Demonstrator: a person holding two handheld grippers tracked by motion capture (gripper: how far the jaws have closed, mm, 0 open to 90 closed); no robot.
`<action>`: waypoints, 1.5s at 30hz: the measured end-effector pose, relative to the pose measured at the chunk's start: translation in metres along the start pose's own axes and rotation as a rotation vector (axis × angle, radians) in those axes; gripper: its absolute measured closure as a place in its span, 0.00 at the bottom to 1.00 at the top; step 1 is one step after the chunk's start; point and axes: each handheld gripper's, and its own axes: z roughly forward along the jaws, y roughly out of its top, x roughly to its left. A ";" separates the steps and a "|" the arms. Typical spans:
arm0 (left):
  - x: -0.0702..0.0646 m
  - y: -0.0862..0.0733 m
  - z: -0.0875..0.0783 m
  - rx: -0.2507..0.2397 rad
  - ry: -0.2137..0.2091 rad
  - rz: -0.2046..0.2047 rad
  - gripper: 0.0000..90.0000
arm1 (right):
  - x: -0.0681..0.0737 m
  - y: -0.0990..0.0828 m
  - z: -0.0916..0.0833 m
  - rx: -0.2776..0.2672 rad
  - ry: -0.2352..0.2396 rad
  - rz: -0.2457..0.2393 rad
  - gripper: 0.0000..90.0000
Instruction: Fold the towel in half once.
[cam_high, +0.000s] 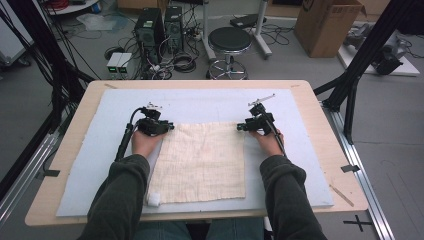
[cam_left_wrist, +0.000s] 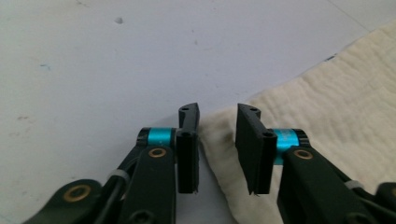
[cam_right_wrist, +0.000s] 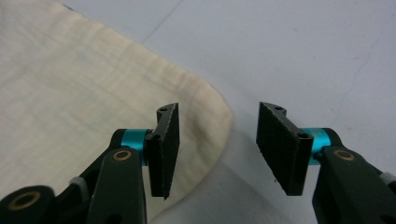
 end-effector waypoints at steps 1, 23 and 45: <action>0.000 0.000 0.000 0.000 0.006 0.003 0.83 | -0.001 0.000 0.000 -0.003 -0.003 0.004 0.57; 0.013 0.011 -0.020 -0.054 -0.025 -0.034 0.97 | 0.003 0.010 -0.007 -0.034 0.082 -0.015 0.96; 0.028 0.027 -0.050 -0.120 -0.109 -0.046 0.97 | 0.002 0.035 -0.028 -0.116 0.153 0.008 0.96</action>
